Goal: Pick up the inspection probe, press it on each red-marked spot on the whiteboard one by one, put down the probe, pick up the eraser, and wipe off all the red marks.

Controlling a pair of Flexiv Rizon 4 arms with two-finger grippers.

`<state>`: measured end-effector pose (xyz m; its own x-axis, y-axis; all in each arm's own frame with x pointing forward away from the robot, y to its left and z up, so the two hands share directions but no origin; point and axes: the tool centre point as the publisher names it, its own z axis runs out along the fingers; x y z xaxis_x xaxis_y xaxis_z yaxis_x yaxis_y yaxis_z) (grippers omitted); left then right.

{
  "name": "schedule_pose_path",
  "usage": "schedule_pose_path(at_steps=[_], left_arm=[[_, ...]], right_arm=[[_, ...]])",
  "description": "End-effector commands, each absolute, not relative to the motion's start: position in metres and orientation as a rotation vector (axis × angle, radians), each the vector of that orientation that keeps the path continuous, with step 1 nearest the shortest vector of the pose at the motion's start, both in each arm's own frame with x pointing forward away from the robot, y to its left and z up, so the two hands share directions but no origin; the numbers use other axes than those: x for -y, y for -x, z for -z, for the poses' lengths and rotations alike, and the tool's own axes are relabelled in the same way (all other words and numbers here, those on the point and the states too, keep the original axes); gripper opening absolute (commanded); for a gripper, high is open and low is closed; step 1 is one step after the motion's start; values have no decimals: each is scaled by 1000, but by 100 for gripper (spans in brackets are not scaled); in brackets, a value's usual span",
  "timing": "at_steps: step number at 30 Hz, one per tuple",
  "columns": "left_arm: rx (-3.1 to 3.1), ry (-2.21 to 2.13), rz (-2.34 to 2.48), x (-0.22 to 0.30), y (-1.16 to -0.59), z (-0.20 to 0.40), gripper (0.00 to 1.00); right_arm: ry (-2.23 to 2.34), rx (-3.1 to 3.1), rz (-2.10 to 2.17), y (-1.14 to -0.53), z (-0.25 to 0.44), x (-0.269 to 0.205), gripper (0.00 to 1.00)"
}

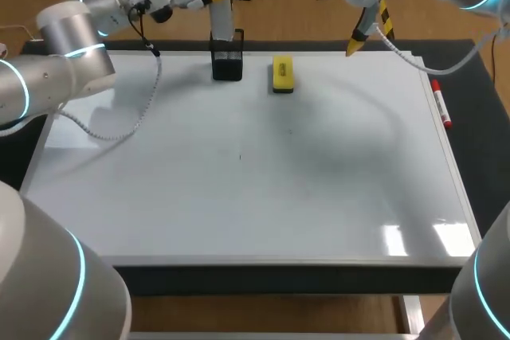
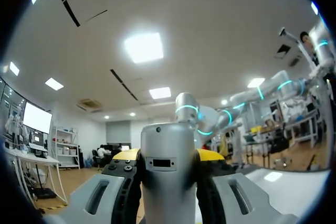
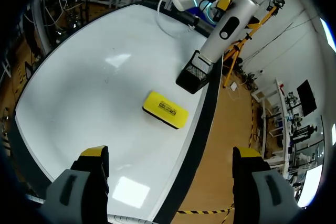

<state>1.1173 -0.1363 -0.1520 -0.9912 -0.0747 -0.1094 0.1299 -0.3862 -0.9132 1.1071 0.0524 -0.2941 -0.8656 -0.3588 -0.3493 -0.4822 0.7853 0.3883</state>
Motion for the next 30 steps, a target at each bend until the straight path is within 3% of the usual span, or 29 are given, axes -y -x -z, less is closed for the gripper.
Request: schedule_pose_path(at_steps=[1, 30], left_arm=[[-1688, -208, 2574, 138, -1125, 161, 0], [-1689, -162, 2506, 147, -1127, 208, 0]], right_arm=[[655, -2723, -687, -1107, 293, -52, 100], [655, -2723, -687, -1107, 293, -52, 100]])
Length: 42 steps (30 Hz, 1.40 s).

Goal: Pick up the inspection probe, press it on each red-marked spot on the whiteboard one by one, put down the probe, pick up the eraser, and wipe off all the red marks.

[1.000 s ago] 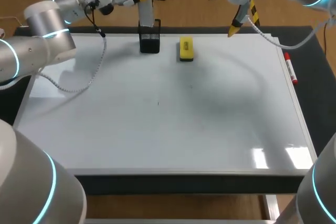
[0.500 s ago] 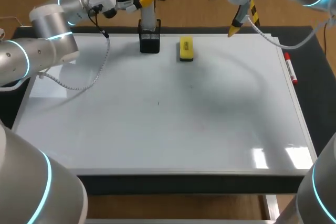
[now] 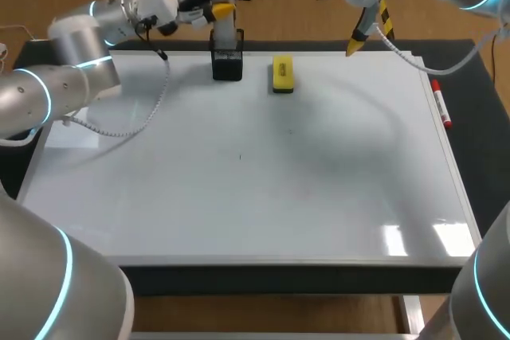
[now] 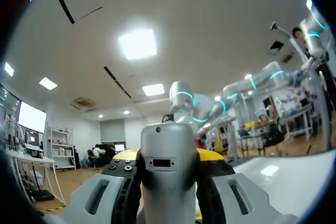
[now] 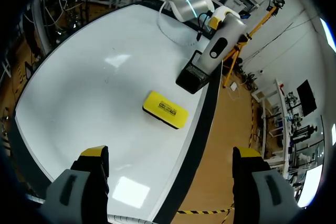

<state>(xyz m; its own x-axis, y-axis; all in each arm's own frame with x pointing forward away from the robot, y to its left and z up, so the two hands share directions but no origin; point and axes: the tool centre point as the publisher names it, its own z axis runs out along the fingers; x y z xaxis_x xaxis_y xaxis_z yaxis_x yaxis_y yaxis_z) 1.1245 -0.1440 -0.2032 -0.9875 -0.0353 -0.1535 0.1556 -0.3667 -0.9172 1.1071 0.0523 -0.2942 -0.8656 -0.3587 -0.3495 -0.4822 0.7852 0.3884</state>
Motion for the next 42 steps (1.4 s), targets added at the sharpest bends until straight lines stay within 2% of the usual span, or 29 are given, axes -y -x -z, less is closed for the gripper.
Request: schedule_pose_path(at_steps=[1, 36, 40, 42], left_arm=[[-1689, -159, 2506, 147, -1127, 209, 0], [-1767, -54, 2476, 148, -1127, 252, 0], [-1780, -53, 2471, 148, -1127, 252, 39], [-1788, -52, 2467, 148, -1127, 253, 81]], right_arm=[[655, -2723, -687, -1107, 293, -52, 100], [655, -2723, -687, -1107, 293, -52, 100], [655, -2723, -687, -1107, 293, -52, 100], [655, -2723, -687, -1107, 293, -52, 100]])
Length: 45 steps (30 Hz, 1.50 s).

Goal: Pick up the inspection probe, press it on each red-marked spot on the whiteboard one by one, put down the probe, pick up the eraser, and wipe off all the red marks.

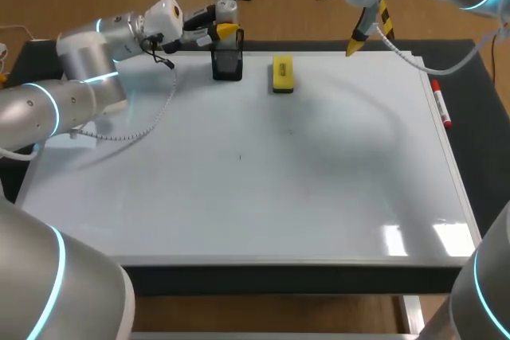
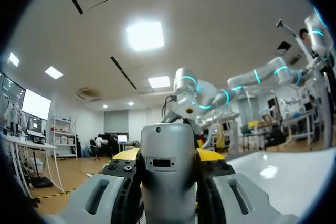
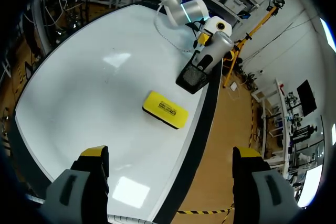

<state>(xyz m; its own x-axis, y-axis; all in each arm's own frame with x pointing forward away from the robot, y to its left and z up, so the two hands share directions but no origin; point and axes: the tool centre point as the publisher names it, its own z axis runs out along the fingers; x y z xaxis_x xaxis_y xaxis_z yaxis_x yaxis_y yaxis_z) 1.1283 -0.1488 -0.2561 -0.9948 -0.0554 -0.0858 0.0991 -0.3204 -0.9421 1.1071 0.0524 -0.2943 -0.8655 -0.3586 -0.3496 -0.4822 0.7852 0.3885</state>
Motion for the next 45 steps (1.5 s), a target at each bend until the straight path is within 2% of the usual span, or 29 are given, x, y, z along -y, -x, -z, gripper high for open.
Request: schedule_pose_path(at_steps=[1, 24, 38, 45], left_arm=[[-1797, -50, 2463, 148, -1127, 253, 100], [-2246, -45, 1963, 131, -1113, 242, 100], [-2427, 39, 1458, 96, -1097, 239, 100], [-2414, 92, 1397, 80, -1091, 232, 100]], right_arm=[[655, -2723, -687, -1107, 293, -52, 100], [655, -2723, -687, -1107, 293, -52, 100], [655, -2723, -687, -1107, 293, -52, 100], [655, -2723, -687, -1107, 293, -52, 100]])
